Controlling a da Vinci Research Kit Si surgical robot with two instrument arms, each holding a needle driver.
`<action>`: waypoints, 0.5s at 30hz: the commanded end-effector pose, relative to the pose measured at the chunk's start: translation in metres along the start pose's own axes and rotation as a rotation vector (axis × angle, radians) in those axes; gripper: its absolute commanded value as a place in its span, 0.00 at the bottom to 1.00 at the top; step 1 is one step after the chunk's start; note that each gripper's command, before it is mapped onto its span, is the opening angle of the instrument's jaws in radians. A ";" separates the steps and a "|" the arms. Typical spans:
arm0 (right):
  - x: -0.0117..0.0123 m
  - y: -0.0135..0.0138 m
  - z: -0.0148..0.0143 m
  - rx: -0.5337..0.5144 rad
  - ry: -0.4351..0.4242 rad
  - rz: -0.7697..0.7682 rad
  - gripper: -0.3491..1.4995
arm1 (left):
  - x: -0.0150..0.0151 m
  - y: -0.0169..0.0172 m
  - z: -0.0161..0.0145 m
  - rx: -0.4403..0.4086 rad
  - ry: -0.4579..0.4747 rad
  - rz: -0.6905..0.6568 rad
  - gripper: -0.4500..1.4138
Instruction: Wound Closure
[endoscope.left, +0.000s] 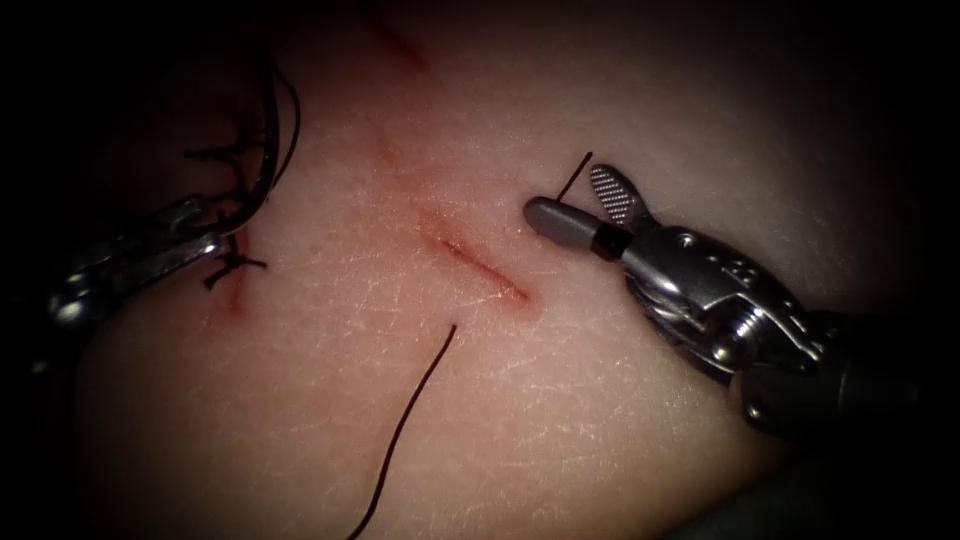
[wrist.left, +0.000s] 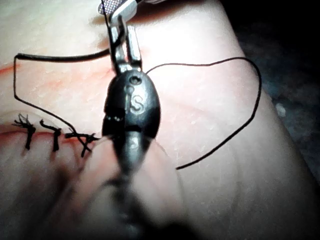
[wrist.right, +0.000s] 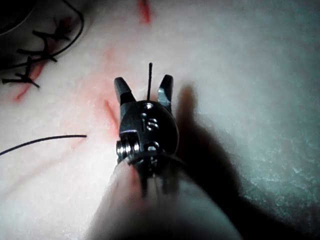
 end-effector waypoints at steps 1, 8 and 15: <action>-0.0004 -0.0002 0.0015 -0.002 0.005 -0.003 0.81 | -0.0003 0.0001 0.0008 -0.001 0.002 0.000 0.00; -0.0013 -0.0003 0.0020 -0.046 -0.029 -0.069 0.00 | -0.0003 0.0002 0.0008 -0.001 0.002 0.000 0.00; 0.0010 -0.0024 0.0006 -0.071 -0.010 -0.180 0.00 | -0.0003 0.0002 0.0008 -0.006 0.005 0.000 0.00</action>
